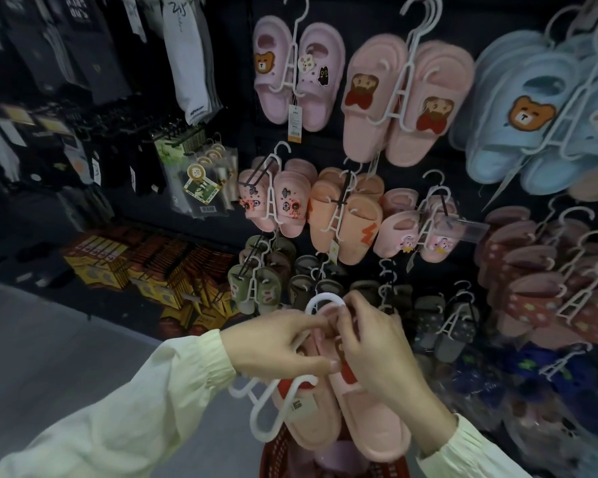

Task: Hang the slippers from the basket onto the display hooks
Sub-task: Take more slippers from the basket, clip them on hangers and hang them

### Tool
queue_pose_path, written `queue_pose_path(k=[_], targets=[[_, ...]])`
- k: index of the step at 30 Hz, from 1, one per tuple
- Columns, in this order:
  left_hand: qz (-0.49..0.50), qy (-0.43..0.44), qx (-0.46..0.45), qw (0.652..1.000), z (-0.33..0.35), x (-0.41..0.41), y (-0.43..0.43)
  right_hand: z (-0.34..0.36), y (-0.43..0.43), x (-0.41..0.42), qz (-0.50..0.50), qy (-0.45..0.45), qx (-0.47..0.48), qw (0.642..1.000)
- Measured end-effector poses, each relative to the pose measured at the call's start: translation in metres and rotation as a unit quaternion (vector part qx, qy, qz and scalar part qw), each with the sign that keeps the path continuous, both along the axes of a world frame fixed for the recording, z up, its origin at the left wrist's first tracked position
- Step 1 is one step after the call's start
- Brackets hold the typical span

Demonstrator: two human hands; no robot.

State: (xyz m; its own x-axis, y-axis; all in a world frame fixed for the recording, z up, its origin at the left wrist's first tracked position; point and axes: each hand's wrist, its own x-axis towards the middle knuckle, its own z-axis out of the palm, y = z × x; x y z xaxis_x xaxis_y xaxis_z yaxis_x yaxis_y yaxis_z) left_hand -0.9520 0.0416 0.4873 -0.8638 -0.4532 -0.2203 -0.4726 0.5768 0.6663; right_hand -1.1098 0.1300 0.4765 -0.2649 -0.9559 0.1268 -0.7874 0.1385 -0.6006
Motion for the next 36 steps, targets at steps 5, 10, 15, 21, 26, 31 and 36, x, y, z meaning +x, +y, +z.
queue_pose_path(k=[5,10,15,21,26,31,36], targets=[[0.010,0.036,-0.081,0.996,-0.003,0.006,0.006,-0.004,-0.001,0.000,-0.020,-0.024,-0.026,0.999],[0.043,0.089,-0.069,0.993,-0.004,0.009,0.006,-0.009,0.000,-0.002,-0.034,-0.057,-0.046,0.997],[0.039,0.091,-0.074,0.992,-0.005,0.013,0.005,-0.010,0.002,0.000,-0.026,-0.067,-0.047,0.996],[0.058,0.119,-0.007,0.991,-0.011,0.018,0.005,-0.012,0.002,-0.001,-0.006,-0.067,-0.053,0.996],[0.088,0.112,0.001,0.990,-0.014,0.022,0.000,-0.013,0.007,-0.001,0.019,-0.105,-0.049,0.993],[0.088,0.063,-0.071,0.992,-0.024,0.028,-0.004,-0.014,0.011,-0.003,0.020,-0.176,-0.035,0.984],[0.062,0.072,-0.085,0.992,-0.024,0.029,0.005,-0.014,0.013,-0.011,-0.010,-0.228,-0.048,0.972]])
